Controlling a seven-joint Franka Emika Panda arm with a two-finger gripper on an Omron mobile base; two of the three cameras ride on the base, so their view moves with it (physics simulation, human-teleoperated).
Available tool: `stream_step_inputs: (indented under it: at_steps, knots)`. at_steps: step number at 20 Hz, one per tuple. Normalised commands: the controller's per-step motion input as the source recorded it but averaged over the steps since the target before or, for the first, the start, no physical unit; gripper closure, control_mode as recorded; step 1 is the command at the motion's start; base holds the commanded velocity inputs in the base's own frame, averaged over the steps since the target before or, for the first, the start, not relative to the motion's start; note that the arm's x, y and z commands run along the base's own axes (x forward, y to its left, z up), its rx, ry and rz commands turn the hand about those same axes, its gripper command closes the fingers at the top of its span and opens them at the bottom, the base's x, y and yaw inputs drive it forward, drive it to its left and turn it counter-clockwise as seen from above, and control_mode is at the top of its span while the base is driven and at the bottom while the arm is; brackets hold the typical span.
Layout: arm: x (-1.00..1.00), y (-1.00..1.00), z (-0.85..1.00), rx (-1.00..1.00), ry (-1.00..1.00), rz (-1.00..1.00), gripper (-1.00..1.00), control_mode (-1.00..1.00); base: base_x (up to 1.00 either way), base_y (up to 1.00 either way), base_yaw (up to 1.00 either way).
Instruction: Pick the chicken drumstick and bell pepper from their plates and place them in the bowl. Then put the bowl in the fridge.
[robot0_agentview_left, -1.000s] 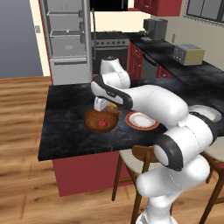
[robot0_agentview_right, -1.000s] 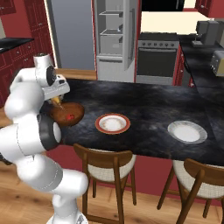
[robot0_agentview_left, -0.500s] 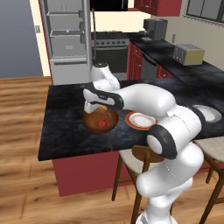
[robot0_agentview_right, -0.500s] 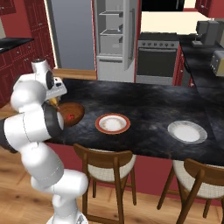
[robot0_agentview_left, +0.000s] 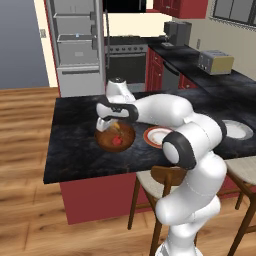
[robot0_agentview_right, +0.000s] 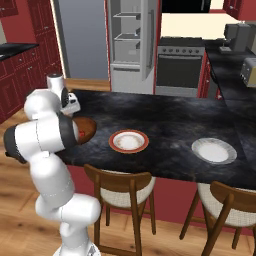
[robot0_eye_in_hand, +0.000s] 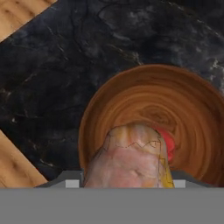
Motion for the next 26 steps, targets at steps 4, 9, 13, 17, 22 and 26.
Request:
stream_step_inputs:
  at_steps: [4,9,13,17,22,26]
  knots:
    - [0.25,0.00,-0.40,0.05,0.00,0.05,1.00,-1.00,0.00,0.00,0.00]
    - [0.18,0.07,-0.37,0.01,0.00,0.03,1.00,-1.00,0.00,0.00,0.00]
    - [0.15,0.12,-0.36,0.00,0.00,0.01,1.00,-1.00,0.00,0.00,0.00]
    - [0.21,0.12,-0.25,0.00,0.00,0.00,1.00,-1.00,0.00,0.00,0.00]
    - [0.19,0.09,-0.26,0.00,0.00,0.01,1.00,-1.00,0.00,0.00,0.00]
    - [0.16,0.08,-0.21,0.00,0.00,0.01,-1.00,-1.00,0.00,0.00,0.00]
